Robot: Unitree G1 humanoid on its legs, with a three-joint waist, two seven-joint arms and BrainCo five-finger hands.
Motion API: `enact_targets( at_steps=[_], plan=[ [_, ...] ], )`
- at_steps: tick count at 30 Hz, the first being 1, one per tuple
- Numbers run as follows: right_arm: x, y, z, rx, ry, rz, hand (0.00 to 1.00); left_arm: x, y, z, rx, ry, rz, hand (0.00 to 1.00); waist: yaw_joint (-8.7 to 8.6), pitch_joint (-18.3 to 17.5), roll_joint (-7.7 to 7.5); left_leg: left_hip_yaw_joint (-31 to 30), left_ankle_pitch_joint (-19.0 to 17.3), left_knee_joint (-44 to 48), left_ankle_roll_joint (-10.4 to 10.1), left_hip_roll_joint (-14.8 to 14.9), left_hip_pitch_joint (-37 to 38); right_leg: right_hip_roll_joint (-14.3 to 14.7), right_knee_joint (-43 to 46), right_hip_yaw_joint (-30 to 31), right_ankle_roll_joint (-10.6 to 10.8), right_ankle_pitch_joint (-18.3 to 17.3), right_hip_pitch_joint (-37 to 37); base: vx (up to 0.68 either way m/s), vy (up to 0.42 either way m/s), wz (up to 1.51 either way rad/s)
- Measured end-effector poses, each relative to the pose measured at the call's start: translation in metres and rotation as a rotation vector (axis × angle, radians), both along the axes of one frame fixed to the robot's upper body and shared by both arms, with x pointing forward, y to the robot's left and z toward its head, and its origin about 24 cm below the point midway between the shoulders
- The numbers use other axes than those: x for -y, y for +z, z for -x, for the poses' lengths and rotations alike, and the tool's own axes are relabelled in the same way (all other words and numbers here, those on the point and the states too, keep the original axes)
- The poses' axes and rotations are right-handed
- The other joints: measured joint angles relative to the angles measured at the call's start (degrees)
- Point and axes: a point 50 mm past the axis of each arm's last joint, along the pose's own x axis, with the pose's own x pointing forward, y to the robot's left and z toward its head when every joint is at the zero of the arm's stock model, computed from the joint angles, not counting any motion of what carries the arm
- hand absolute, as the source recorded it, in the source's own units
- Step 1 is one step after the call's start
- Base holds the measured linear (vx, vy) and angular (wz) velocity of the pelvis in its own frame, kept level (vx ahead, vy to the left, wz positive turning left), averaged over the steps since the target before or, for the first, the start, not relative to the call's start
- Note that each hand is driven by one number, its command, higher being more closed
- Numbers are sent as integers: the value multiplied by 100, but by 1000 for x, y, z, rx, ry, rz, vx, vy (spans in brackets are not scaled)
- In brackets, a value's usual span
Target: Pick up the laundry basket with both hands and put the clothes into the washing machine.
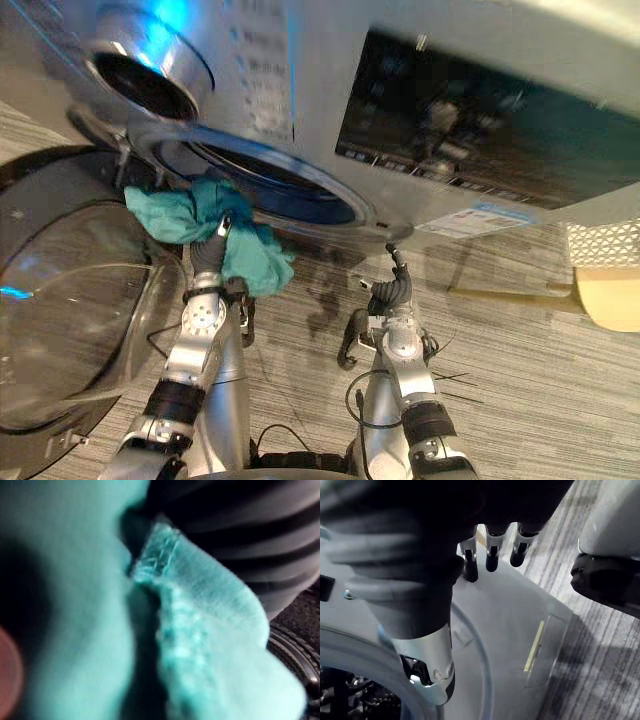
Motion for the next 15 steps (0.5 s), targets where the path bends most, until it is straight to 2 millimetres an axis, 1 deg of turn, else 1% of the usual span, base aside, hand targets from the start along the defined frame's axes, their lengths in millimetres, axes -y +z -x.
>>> enact_targets(
  at_steps=[2,3,5,6,8,9,11,12,13,14,15],
  plan=[
    [1,14,-1,62,-2,-5,0,10,42,-12,138,-29,0,100,-15,3,-4,2,-33,321,-1,46,-428,15,354,138,-1,-29,-469,-57,-36,-13],
    [1,18,-2,77,-2,-7,0,12,53,-15,175,-31,-2,100,-22,4,-6,2,-43,385,14,90,-525,29,419,157,-14,-36,-574,-64,-57,-11],
    [0,27,-1,119,12,-10,0,15,101,-22,327,-31,-24,100,-70,8,-15,22,-33,558,1,241,-842,32,639,202,-45,-53,-886,-58,-80,-5],
    [0,28,-1,125,16,-11,0,15,110,-23,357,-29,-30,100,-77,10,-18,27,-32,590,0,293,-884,39,681,211,-51,-59,-931,-38,-85,-7],
    [-1,33,2,146,23,-17,0,16,151,-25,479,-18,-48,100,-83,31,-58,34,-2,710,5,387,-953,80,807,255,-93,-81,-1047,-15,-77,-14],
    [-2,34,2,150,30,-20,0,17,161,-25,510,-15,-50,100,-93,37,-69,32,-2,724,4,393,-966,89,826,260,-98,-83,-1067,0,-74,-10],
    [-5,38,2,169,46,-30,0,19,197,-21,621,-6,-70,100,-168,57,-110,-1,0,777,4,416,-1047,121,868,252,-99,-83,-1136,8,-59,-6],
    [-6,38,2,171,50,-31,0,20,204,-20,639,-4,-76,100,-182,61,-117,-3,-1,797,4,425,-1055,125,881,254,-99,-83,-1143,12,-43,-6],
    [-6,39,1,175,58,-31,0,22,216,-19,673,4,-97,0,-203,79,-152,6,-2,809,5,439,-1066,131,890,266,-99,-83,-1162,5,-40,-5],
    [-7,40,1,180,62,-31,0,25,226,-22,688,27,-144,0,-207,91,-177,3,-2,820,6,459,-1078,142,890,261,-100,-82,-1172,0,-40,-6],
    [-7,41,1,183,64,-32,0,26,229,-25,684,40,-167,0,-208,97,-188,2,-2,826,7,472,-1079,149,891,261,-101,-82,-1174,-7,-41,-6]
  ],
)
